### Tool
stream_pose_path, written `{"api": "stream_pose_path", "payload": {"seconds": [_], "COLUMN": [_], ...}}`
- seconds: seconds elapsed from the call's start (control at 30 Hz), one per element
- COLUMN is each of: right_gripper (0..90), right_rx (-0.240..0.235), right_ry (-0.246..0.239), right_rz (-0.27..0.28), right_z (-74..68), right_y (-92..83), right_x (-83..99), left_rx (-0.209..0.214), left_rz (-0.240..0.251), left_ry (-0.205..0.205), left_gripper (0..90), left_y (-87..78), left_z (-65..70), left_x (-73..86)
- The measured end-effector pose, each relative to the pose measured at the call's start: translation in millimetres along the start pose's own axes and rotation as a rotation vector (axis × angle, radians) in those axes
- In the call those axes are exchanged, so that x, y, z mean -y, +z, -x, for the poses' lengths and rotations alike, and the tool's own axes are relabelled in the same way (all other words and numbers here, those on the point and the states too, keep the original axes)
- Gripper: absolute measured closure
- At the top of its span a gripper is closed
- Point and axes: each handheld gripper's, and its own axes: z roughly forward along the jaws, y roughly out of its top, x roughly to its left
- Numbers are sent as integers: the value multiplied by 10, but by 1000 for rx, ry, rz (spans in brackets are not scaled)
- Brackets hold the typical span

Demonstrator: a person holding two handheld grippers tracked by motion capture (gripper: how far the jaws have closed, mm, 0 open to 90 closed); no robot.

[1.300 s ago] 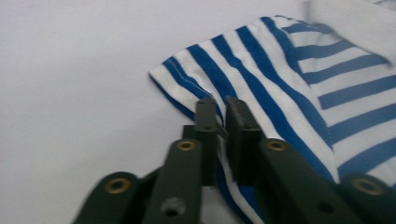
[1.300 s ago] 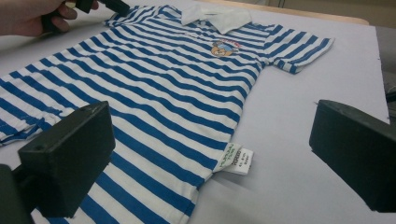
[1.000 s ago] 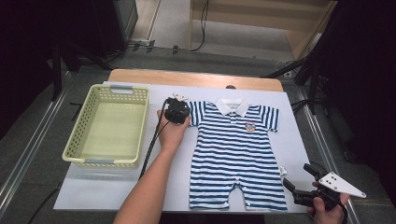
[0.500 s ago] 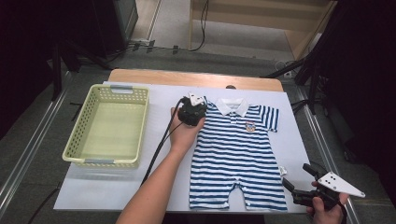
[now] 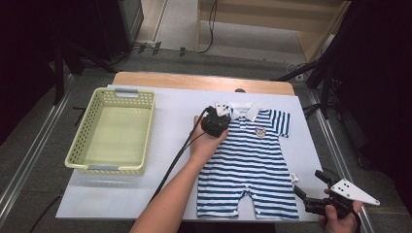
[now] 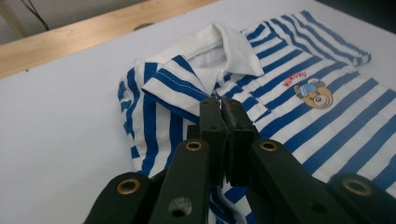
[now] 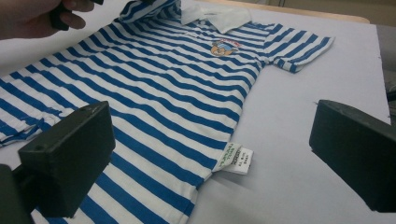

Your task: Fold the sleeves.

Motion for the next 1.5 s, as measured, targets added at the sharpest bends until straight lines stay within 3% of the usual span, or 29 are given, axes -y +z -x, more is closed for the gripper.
{"api": "stream_pose_path", "payload": {"seconds": [0.13,0.3,0.53,0.73,0.87,1.0,1.13,1.33,1.5], "right_gripper": [0,0,0,0,0,0,0,0,0], "right_rx": [-1,1,0,-2,-4,-17,-31,-65,-102], "right_ry": [0,2,1,1,-2,-12,-20,-32,-59], "right_rz": [2,-1,-1,2,2,5,3,-5,-8], "right_z": [8,6,4,0,-22,-62,-114,-253,-400], "right_y": [0,6,10,11,11,21,37,87,144], "right_x": [3,4,3,2,-6,-16,-28,-55,-87], "left_rx": [4,29,106,120,103,99,76,78,82], "left_rz": [-38,-61,-83,-41,-8,-28,-46,-89,-118], "left_ry": [31,34,31,-31,-107,-159,-167,-190,-196], "left_gripper": [888,874,792,711,610,513,435,311,298], "left_y": [52,86,69,8,-16,13,45,147,233], "left_z": [26,37,4,-89,-209,-334,-398,-470,-520], "left_x": [43,72,81,27,-22,-66,-118,-172,-164]}}
